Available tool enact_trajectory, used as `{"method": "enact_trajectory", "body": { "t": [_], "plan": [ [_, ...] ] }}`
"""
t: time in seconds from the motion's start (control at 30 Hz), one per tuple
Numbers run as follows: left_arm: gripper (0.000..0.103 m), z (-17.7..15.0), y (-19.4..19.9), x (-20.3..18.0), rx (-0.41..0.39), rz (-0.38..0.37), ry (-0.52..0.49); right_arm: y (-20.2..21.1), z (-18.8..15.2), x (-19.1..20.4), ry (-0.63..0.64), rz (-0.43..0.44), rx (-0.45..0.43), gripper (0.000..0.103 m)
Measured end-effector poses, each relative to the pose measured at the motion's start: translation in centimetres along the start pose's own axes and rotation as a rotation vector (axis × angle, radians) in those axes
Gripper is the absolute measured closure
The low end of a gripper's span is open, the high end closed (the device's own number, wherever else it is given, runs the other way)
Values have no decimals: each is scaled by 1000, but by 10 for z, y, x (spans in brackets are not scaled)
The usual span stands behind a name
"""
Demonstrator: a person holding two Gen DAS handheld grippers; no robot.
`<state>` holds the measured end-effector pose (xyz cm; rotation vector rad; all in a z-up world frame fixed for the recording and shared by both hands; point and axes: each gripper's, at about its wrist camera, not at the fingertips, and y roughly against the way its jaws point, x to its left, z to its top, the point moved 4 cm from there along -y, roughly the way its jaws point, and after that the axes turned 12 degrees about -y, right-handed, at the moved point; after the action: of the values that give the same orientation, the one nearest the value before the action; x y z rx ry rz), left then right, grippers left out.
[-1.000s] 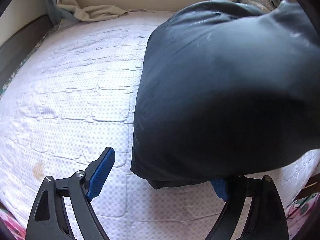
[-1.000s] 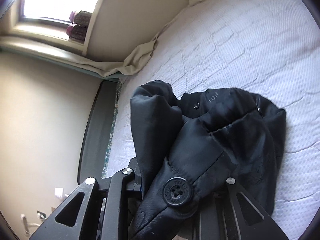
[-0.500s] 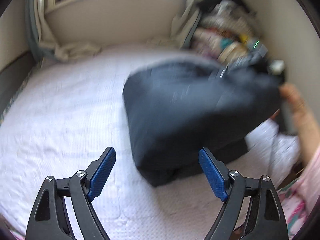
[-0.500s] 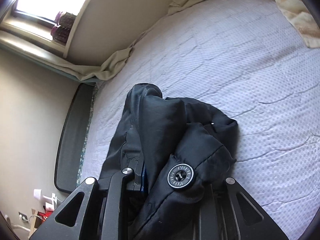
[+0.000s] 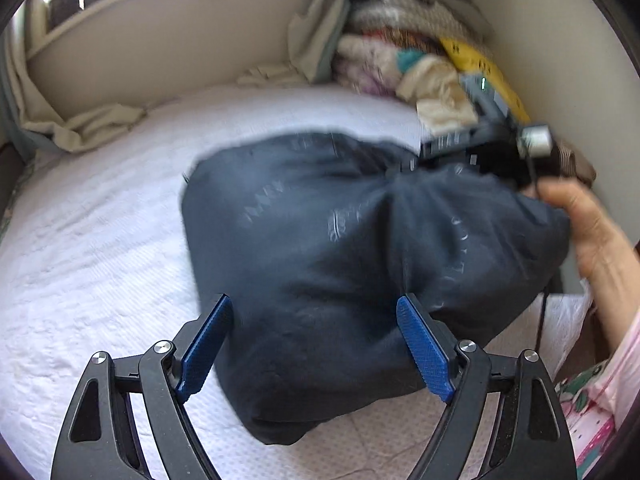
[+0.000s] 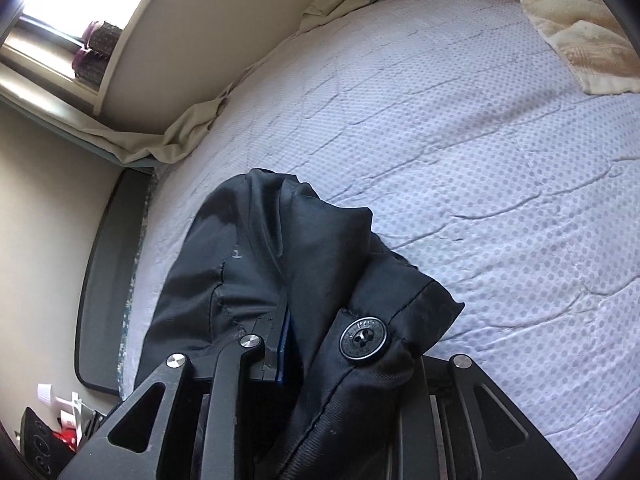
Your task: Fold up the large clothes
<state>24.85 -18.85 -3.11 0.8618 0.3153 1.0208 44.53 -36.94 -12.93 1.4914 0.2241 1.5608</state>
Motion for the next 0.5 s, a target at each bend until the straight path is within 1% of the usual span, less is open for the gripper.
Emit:
{"method": "enact_trajectory", "body": {
  "t": [0.03, 0.07, 0.1, 0.13, 0.17, 0.2, 0.27, 0.3, 0.33, 0.37, 0.4, 0.43, 0.47, 0.5],
  "plan": [
    [16, -5, -7, -5, 21, 15, -24, 2, 0, -1, -1, -20, 0, 69],
    [15, -10, -12, -11, 36, 39, -52, 6, -1, -1, 1, -52, -11, 62],
    [15, -15, -14, -11, 40, 49, -63, 13, -1, 2, 11, -78, -33, 47],
    [14, -19, -17, -13, 42, 58, -68, 23, -1, 7, 30, -91, -57, 46],
    [13, -20, -18, -13, 43, 61, -65, 32, -2, 13, 47, -101, -84, 46],
    [13, -19, -20, -14, 44, 63, -63, 46, -4, 21, 77, -126, -135, 46],
    [13, -18, -22, -15, 44, 66, -57, 74, -8, 40, 161, -202, -268, 47],
    [13, -17, -23, -16, 45, 71, -59, 87, -14, 53, 210, -212, -322, 52],
    [13, -17, -24, -19, 45, 82, -68, 96, -21, 66, 248, -170, -338, 58],
    [13, -16, -25, -22, 46, 92, -79, 101, -27, 77, 266, -111, -335, 61],
    [13, -15, -24, -26, 46, 104, -94, 103, -31, 84, 278, -78, -331, 65],
    [13, -15, -25, -29, 46, 114, -102, 101, -36, 92, 305, -53, -316, 66],
    [13, -13, -26, -31, 47, 122, -109, 92, -37, 98, 323, -57, -294, 66],
    [13, -14, -25, -31, 46, 127, -114, 80, -37, 101, 328, -83, -269, 71]
  ]
}}
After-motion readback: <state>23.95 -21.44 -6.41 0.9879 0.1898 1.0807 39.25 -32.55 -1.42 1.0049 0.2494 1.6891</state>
